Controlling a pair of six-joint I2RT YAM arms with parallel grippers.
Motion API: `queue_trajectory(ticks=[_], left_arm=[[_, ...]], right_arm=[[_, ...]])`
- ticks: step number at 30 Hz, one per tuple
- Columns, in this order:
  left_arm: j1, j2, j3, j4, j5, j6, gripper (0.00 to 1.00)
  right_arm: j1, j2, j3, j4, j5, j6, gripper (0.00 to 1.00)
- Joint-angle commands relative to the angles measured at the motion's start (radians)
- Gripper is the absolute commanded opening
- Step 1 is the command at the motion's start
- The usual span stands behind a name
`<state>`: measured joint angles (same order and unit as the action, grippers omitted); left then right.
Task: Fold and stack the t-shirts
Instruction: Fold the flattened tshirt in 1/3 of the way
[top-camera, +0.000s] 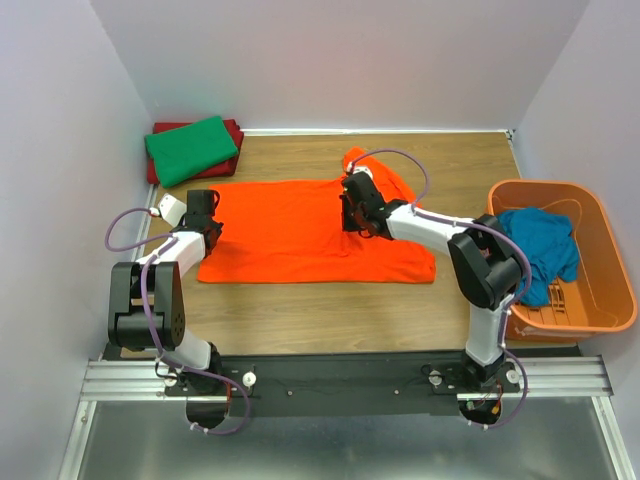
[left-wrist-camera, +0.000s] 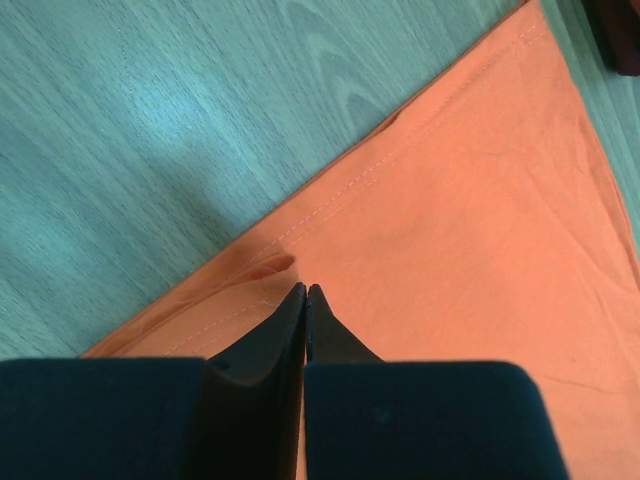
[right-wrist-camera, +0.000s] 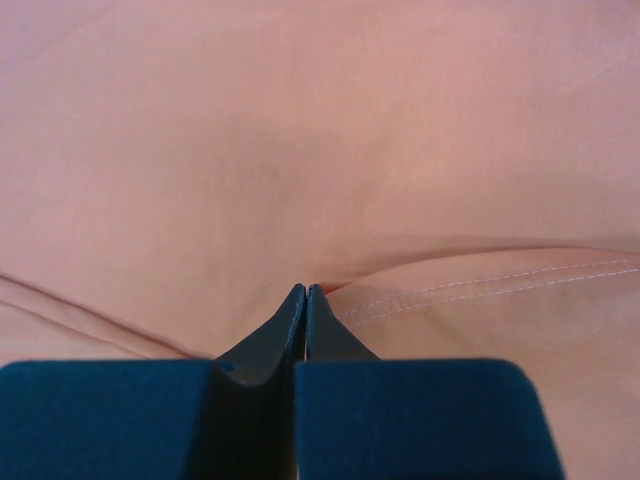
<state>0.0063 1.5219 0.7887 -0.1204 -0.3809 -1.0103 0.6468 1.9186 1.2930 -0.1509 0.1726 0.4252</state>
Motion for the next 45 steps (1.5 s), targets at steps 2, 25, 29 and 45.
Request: queue_trajectory(ticks=[2,25,29,45], left_arm=[[-0.002,-0.023,-0.019,0.01,-0.003,0.009,0.08],[-0.005,-0.016,0.04,-0.108,-0.035,-0.051,0.32],[-0.003,0.024,0.044,-0.11,-0.036,-0.054,0.36],[-0.003,0.06,0.076,-0.111,-0.038,-0.059,0.16]], right_arm=[[0.005,0.034,0.012,-0.007,0.067,-0.023,0.22],[-0.171,-0.299,-0.253,-0.026,-0.024,0.066,0.63],[-0.174,-0.3,-0.258,-0.026,-0.048,0.064,0.63],[-0.174,-0.306,-0.293,-0.003,-0.122,0.053,0.63]])
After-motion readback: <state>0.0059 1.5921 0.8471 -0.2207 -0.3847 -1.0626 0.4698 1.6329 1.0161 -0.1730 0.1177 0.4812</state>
